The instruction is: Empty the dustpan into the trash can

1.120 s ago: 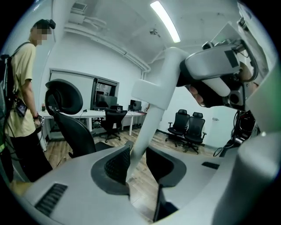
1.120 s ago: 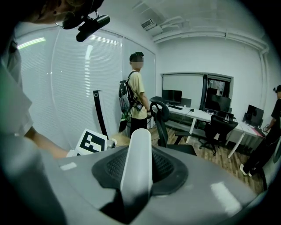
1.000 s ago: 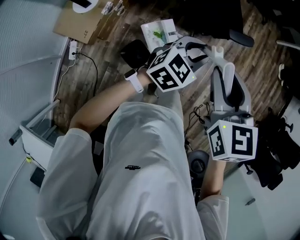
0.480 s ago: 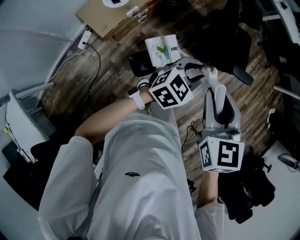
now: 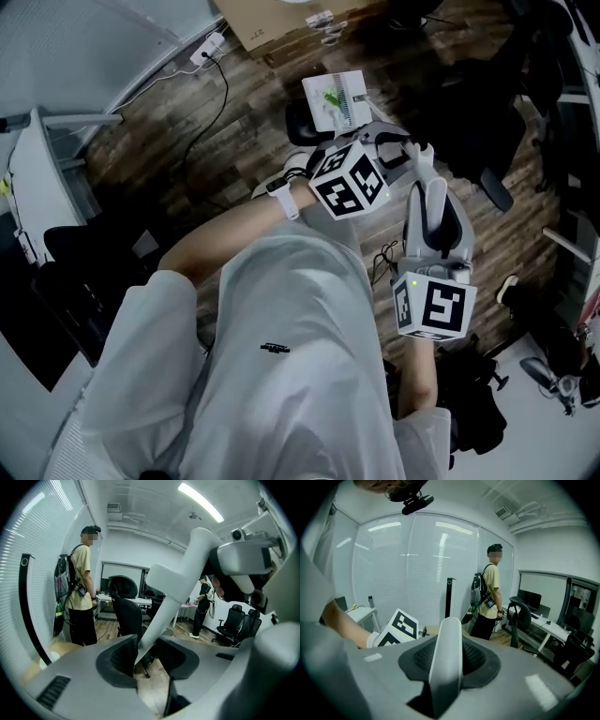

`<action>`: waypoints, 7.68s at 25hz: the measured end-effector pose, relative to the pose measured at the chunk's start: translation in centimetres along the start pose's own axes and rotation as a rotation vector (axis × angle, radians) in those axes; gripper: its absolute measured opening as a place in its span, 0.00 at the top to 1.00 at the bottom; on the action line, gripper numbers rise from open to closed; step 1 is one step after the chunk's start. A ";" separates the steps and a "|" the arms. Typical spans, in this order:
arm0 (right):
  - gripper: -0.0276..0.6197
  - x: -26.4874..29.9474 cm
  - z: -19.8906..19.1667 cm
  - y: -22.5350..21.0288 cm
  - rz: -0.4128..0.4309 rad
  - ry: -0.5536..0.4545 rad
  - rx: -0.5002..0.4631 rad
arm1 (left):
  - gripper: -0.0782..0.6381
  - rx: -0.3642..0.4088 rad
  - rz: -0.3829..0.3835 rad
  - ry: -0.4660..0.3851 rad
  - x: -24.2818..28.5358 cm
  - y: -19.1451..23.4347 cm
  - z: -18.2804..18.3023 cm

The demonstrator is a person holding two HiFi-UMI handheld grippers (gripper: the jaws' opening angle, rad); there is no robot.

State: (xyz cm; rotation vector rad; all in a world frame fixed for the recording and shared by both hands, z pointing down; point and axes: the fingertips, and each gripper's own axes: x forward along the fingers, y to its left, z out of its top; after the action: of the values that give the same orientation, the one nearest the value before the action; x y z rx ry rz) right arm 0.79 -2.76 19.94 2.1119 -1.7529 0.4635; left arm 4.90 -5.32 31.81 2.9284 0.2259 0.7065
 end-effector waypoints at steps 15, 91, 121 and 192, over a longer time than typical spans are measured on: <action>0.77 1.3 -2.1 6.1 0.192 -0.060 -0.245 | 0.71 -0.153 0.213 -0.051 -4.0 2.1 -4.8; 0.77 -3.0 -9.4 14.2 0.566 -0.207 -0.830 | 0.70 -0.333 0.633 -0.201 -10.5 -0.7 -12.1; 0.77 -3.7 -8.0 4.3 0.211 -0.154 -0.612 | 0.70 -0.128 0.316 -0.113 -0.3 -3.1 -5.3; 0.59 9.6 -35.5 -18.6 -0.183 0.326 0.214 | 0.88 -0.246 0.079 0.227 13.3 -4.5 -17.7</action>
State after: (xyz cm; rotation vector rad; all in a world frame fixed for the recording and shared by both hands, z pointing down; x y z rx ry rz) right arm 19.94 8.74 54.56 2.1633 -1.3665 0.9192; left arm 7.92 2.89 52.60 2.6352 0.0390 1.0016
